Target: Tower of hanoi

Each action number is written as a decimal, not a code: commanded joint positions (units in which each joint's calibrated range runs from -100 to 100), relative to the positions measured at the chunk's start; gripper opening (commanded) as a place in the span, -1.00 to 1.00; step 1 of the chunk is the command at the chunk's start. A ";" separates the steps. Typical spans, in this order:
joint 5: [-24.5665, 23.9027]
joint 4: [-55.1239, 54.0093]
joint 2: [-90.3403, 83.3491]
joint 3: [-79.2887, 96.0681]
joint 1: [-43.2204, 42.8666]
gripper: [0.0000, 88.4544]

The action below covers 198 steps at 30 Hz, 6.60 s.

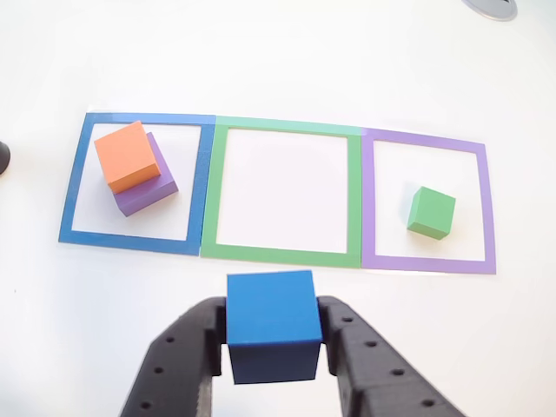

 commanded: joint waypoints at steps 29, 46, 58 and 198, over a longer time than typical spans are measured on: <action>0.18 -146.40 51.18 79.74 4.12 -0.95; 0.18 -159.20 69.67 72.83 5.36 -0.76; 0.18 -154.82 59.01 76.11 4.60 -0.49; 0.18 -141.87 53.60 70.83 33.84 -0.90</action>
